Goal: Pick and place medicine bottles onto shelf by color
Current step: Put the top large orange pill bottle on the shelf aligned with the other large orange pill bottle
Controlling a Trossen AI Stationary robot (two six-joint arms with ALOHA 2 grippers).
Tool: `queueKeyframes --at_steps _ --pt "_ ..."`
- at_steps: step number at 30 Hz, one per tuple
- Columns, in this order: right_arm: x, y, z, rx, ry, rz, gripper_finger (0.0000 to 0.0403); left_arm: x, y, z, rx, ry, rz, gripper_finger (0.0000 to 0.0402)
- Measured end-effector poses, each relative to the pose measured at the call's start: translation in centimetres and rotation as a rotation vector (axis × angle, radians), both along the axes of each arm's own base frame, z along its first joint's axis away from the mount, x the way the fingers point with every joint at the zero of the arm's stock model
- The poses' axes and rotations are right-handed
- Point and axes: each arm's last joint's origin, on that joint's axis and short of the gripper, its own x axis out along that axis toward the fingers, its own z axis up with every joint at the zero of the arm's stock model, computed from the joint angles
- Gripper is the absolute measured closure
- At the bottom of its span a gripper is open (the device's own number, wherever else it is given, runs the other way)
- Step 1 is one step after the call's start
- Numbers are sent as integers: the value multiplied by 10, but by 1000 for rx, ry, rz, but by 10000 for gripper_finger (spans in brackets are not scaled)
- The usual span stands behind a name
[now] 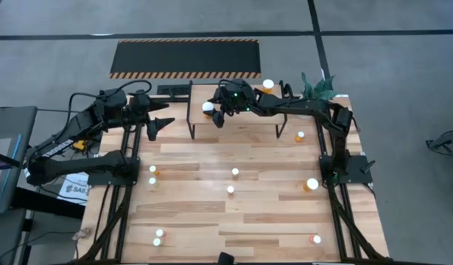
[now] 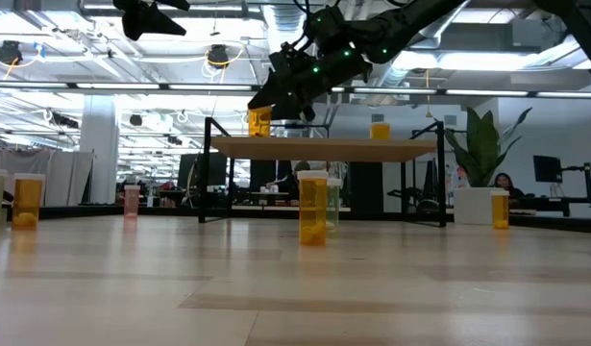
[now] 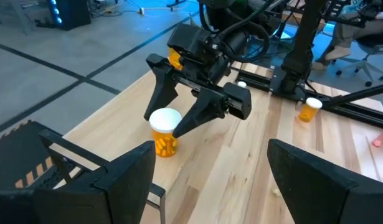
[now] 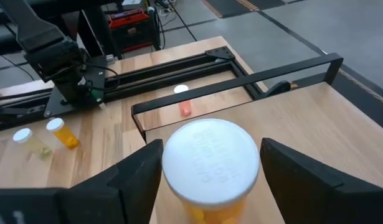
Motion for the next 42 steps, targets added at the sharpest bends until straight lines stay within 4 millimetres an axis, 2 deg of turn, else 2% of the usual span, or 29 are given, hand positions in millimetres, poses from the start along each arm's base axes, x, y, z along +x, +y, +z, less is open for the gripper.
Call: queueKeyframes --at_steps 17,24,28,31,42 --pt "-14 -5 18 15 -10 -14 122 0 0 0 -12 -5 4 105" --pt "-9 6 17 -39 9 33 122 0 0 0 -13 -5 4 105" --pt "-6 9 15 -82 26 0 122 0 0 0 -13 -5 4 105" --pt "-6 8 9 -79 50 -8 122 0 0 0 -15 -6 0 105" --pt "-6 7 11 -82 42 -16 122 0 -1 -2 -36 9 -19 105"
